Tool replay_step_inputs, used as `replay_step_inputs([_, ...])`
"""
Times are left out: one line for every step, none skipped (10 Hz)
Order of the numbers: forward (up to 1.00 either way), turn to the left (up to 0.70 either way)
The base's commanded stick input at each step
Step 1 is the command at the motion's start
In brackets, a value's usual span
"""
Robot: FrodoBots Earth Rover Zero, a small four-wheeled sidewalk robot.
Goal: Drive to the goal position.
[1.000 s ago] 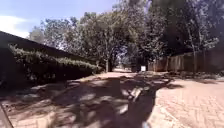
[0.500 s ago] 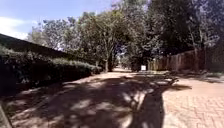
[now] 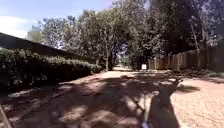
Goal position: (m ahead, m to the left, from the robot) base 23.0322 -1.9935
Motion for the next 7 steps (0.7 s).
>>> replay_step_inputs([0.70, 0.00])
replay_step_inputs([0.70, 0.00])
replay_step_inputs([0.70, 0.00])
replay_step_inputs([0.70, 0.00])
replay_step_inputs([0.70, 0.00])
replay_step_inputs([0.70, 0.00])
replay_step_inputs([0.70, 0.00])
